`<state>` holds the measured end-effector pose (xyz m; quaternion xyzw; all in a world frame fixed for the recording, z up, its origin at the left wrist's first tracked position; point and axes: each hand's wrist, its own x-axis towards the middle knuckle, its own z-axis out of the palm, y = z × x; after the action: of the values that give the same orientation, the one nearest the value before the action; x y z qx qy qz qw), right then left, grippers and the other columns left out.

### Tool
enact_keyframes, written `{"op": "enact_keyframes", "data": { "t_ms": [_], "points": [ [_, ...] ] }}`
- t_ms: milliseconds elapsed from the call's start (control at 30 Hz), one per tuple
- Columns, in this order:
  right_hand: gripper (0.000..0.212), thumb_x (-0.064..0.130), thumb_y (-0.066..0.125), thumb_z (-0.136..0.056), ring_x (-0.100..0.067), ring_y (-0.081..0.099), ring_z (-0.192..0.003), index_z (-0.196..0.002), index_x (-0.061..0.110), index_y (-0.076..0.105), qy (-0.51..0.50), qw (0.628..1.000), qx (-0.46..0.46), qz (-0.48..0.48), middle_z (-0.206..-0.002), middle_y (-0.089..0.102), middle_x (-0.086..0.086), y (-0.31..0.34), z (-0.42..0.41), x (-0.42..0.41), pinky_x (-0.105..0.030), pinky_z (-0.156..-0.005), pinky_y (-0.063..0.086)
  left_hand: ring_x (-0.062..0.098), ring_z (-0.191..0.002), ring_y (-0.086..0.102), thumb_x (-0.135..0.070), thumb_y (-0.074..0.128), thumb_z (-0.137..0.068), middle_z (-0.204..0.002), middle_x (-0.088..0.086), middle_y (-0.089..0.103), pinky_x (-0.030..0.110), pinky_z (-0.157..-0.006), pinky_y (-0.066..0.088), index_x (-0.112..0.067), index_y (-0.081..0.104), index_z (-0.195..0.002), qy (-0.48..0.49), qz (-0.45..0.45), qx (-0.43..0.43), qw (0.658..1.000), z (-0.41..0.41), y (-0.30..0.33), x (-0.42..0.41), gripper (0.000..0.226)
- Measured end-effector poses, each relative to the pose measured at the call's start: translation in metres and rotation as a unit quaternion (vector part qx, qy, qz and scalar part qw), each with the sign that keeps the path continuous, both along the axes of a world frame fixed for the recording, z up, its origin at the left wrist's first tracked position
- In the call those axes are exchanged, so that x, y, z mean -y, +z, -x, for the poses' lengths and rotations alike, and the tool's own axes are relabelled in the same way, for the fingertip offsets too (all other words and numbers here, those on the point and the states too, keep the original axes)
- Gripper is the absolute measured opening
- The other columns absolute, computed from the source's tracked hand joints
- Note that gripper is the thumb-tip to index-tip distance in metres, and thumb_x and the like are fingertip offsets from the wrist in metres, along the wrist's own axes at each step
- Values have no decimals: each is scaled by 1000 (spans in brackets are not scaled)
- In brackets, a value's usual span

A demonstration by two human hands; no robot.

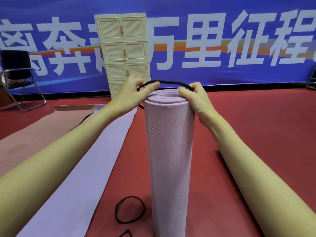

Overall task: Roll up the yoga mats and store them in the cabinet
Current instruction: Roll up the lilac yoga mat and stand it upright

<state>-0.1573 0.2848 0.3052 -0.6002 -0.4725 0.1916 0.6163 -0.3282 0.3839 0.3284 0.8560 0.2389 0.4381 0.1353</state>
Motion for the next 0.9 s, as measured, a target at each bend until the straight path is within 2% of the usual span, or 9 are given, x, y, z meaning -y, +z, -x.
{"op": "enact_keyframes", "data": {
  "t_ms": [133, 233, 300, 367, 433, 533, 633, 767, 900],
  "points": [
    [24, 27, 61, -84, -7, 40, -70, -86, 18, 39, -46, 998, -37, -38, -82, 41, 8, -8, 1, -7, -23, -62, 31, 8, -82, 45, -66, 71, -64, -95, 9, 45, 24, -77, 43, 0, 41, -69, -8, 105, 24, 994, 15, -18, -5, 73],
    [19, 20, 60, -86, -10, 41, -73, -90, 13, 43, -80, 992, -76, -66, -85, 44, 5, -11, 8, -10, -22, -63, 33, 9, -88, 47, -65, 75, -44, -108, 7, 43, 20, -83, 47, -1, 49, -84, -27, 142, 0, 990, 20, -28, 1, 80],
    [16, 19, 59, -87, -11, 42, -75, -89, 13, 44, -98, 987, -94, -88, -86, 45, 4, -13, 13, -13, -22, -64, 35, 12, -91, 49, -58, 89, -39, -111, 6, 42, 14, -77, 49, 3, 51, -97, -41, 144, 0, 989, 22, -31, 4, 92],
    [13, 19, 58, -88, -11, 43, -76, -89, 12, 47, -123, 979, -104, -124, -84, 46, 4, -16, 18, -16, -20, -65, 35, 9, -90, 48, -48, 88, -43, -112, 4, 41, 9, -69, 46, -2, 50, -95, -45, 135, 13, 990, 22, -32, 7, 79],
    [11, 18, 57, -91, -8, 44, -72, -88, 11, 48, -148, 969, -112, -161, -82, 48, 6, -19, 23, -18, -18, -64, 35, 8, -98, 48, -40, 86, -51, -114, 3, 40, 10, -69, 47, -2, 50, -98, -46, 129, 30, 990, 21, -33, 6, 71],
    [10, 19, 53, -95, 1, 45, -69, -92, 9, 51, -161, 960, -122, -196, -81, 50, 9, -24, 29, -19, -14, -67, 37, 16, -114, 49, -46, 92, -44, -123, 9, 42, 17, -83, 48, -2, 54, -105, -42, 117, 45, 991, 21, -35, 2, 84],
    [12, 17, 49, -98, -4, 49, -77, -95, 7, 54, -170, 951, -124, -227, -86, 56, 7, -29, 34, -20, -18, -73, 38, 20, -111, 51, -52, 92, -37, -125, 7, 43, 35, -97, 48, -1, 58, -104, -25, 98, 53, 993, 23, -35, 2, 91],
    [14, 16, 47, -100, 3, 46, -72, -89, 7, 52, -224, 927, -131, -273, -81, 54, 8, -36, 38, -25, -15, -72, 38, 16, -102, 54, -59, 80, -38, -120, 0, 40, 34, -88, 53, 10, 61, -93, -13, 49, 101, 994, 20, -37, 4, 90],
    [11, 10, 43, -96, 6, 43, -64, -89, 9, 51, -272, 897, -133, -322, -74, 48, 12, -46, 48, -27, -13, -67, 36, 11, -102, 56, -37, 88, -54, -119, 3, 38, 31, -78, 54, 9, 61, -77, -3, -36, 123, 992, 19, -44, 12, 58]
  ]
}}
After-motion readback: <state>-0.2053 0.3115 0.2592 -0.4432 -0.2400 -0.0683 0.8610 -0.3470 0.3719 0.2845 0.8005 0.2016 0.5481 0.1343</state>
